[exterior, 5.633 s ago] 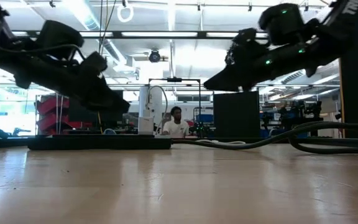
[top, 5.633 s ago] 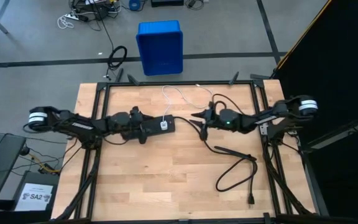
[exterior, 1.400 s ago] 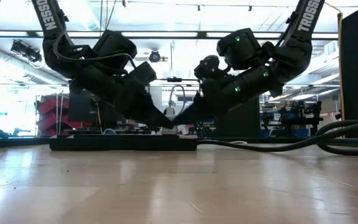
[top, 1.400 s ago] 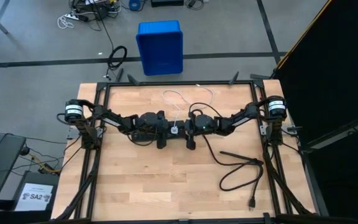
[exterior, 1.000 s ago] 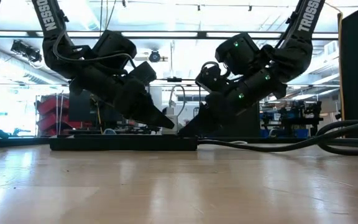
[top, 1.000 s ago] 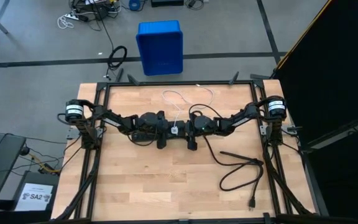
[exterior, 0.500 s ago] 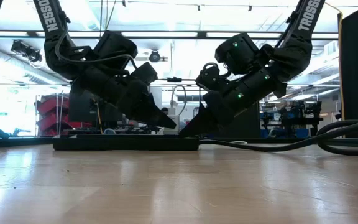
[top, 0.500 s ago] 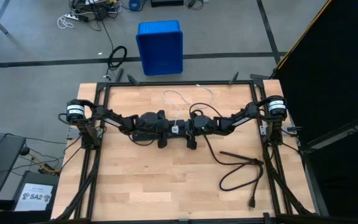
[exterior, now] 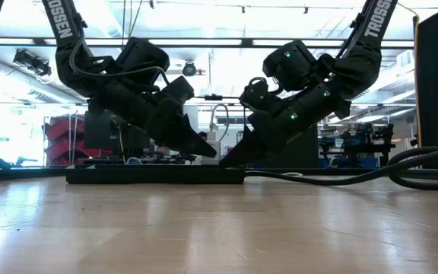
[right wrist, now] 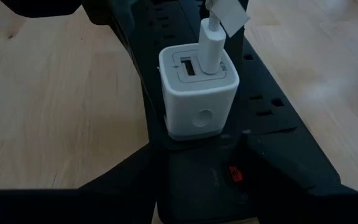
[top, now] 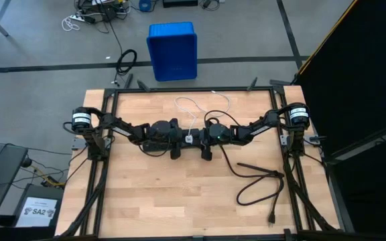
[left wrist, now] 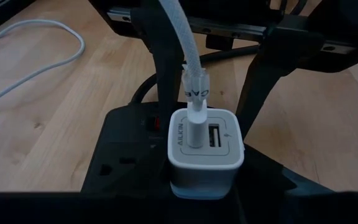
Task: Insert USB
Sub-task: Remove the white charger adapter from the black outlet extension
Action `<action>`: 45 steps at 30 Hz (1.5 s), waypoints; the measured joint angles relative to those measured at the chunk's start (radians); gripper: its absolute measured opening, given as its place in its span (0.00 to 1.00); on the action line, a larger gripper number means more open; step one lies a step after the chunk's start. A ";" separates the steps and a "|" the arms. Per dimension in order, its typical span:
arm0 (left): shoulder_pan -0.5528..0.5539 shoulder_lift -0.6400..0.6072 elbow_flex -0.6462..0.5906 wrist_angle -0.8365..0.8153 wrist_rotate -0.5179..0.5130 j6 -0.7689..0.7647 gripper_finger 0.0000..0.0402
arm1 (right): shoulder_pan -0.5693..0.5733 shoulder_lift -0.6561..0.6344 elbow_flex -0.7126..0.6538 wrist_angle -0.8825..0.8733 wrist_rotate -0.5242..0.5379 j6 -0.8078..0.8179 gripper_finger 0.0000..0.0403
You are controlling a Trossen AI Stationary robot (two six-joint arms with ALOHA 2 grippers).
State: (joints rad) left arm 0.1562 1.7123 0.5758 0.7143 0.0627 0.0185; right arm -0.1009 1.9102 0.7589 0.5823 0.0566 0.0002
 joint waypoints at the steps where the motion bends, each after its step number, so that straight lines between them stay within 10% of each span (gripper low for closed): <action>1: 0.000 0.000 0.000 0.000 0.000 0.000 0.33 | 0.000 0.000 0.000 0.000 0.000 0.000 0.46; 45: -0.001 -0.036 0.010 -0.036 -0.012 0.004 0.32 | -0.013 0.002 -0.001 -0.022 -0.011 0.050 0.46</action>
State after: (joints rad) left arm 0.1551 1.6760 0.5859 0.6788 0.0505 0.0223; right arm -0.1135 1.9118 0.7582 0.5601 0.0456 0.0505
